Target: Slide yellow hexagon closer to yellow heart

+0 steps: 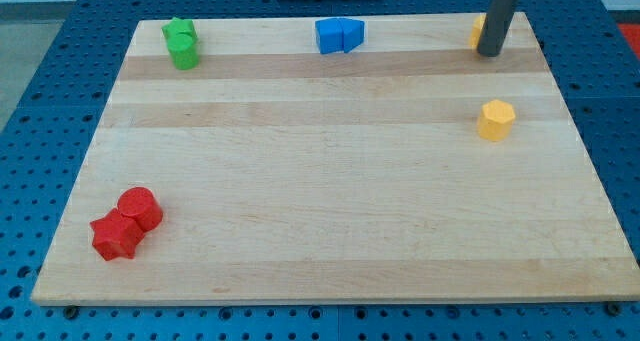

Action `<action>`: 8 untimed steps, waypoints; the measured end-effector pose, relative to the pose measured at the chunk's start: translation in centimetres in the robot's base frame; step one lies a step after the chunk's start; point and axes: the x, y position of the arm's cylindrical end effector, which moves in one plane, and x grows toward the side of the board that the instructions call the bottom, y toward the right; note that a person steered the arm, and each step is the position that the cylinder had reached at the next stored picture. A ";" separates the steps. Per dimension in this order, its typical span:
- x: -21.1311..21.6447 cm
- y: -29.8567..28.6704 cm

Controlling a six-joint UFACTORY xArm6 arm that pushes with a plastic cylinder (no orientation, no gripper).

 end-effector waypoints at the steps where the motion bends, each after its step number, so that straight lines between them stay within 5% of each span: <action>1: 3.2 0.1; 3: 9.1 2.0; 8: 13.7 2.9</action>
